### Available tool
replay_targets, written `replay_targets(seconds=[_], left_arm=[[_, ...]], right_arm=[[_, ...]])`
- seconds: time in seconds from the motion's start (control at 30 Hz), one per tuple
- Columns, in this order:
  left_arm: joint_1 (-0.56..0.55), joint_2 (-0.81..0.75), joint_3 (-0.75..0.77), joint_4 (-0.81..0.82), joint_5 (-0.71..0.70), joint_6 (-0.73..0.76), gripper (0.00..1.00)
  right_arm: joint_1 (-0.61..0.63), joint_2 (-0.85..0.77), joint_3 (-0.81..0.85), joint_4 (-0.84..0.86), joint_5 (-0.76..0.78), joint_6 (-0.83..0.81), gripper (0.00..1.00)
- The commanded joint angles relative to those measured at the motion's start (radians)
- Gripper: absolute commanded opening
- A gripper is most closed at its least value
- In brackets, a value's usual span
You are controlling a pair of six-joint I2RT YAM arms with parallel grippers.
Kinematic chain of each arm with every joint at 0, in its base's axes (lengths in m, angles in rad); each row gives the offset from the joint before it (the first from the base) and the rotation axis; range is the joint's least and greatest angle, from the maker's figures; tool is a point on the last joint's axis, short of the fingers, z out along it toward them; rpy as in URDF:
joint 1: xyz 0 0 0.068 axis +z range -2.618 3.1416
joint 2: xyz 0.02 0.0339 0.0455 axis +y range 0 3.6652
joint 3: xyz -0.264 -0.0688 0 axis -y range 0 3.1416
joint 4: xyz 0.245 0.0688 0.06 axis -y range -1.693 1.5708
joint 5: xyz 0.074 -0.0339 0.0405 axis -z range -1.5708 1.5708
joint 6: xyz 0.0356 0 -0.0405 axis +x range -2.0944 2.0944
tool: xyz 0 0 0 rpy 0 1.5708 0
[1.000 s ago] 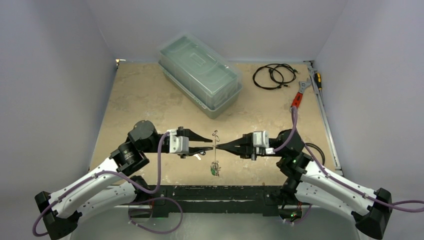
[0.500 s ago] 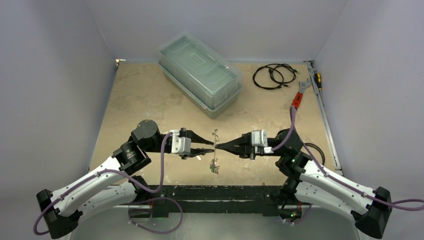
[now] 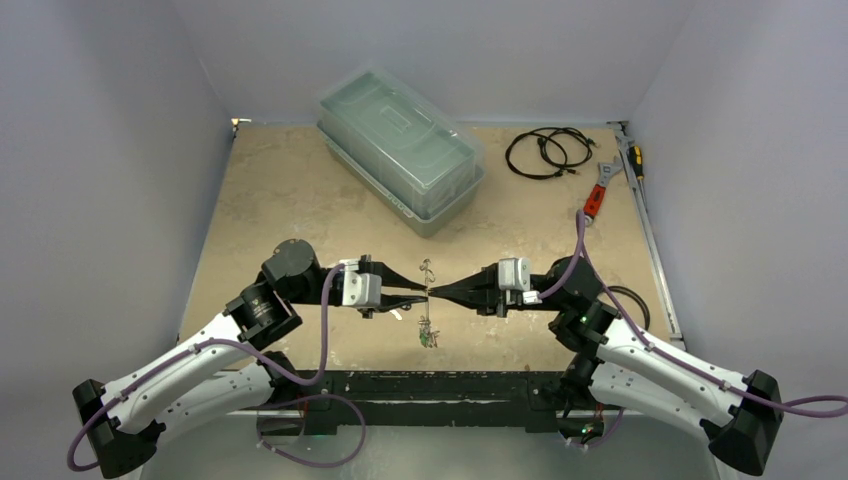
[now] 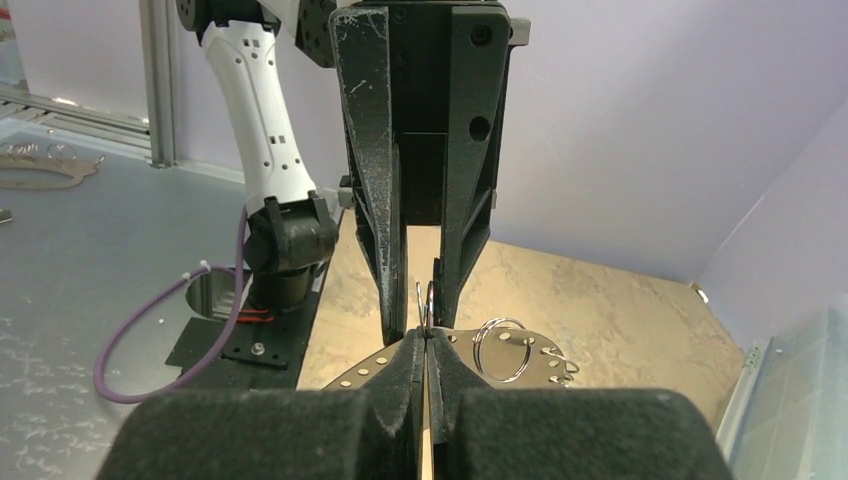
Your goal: Put the keys on the keyring
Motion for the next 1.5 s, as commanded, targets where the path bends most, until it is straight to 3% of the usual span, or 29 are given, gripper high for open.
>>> replay_targets(seconds=[0.0, 0.17, 0.33, 0.47, 0.67, 0.77, 0.87, 1.27, 1.47], left_arm=[[0.002, -0.006, -0.006, 0.053, 0.015, 0.001, 0.21], [0.003, -0.008, -0.007, 0.050, 0.007, 0.005, 0.21], [0.004, -0.008, -0.007, 0.050, 0.004, 0.011, 0.13], [0.004, -0.008, -0.007, 0.049, 0.004, 0.014, 0.00], [0.004, -0.002, -0.004, 0.033, -0.013, 0.021, 0.00], [0.003, 0.002, 0.011, -0.007, -0.045, 0.036, 0.00], [0.004, 0.007, 0.031, -0.070, -0.078, 0.056, 0.00], [0.004, 0.011, 0.050, -0.111, -0.089, 0.068, 0.00], [0.004, 0.005, 0.050, -0.121, -0.093, 0.073, 0.00]], right_arm=[[0.003, 0.002, 0.004, 0.055, -0.019, -0.004, 0.00], [0.003, 0.012, 0.008, 0.047, -0.031, -0.009, 0.00], [0.003, 0.026, 0.011, 0.041, -0.037, -0.012, 0.00], [0.003, 0.036, 0.016, 0.038, -0.049, -0.014, 0.00], [0.003, 0.040, 0.016, 0.049, -0.059, -0.004, 0.00], [0.003, 0.036, 0.021, 0.022, -0.043, -0.005, 0.21], [0.003, 0.022, 0.030, -0.036, 0.006, -0.039, 0.28], [0.003, 0.041, 0.065, -0.135, 0.078, -0.090, 0.22], [0.003, 0.046, 0.075, -0.165, 0.094, -0.101, 0.28]])
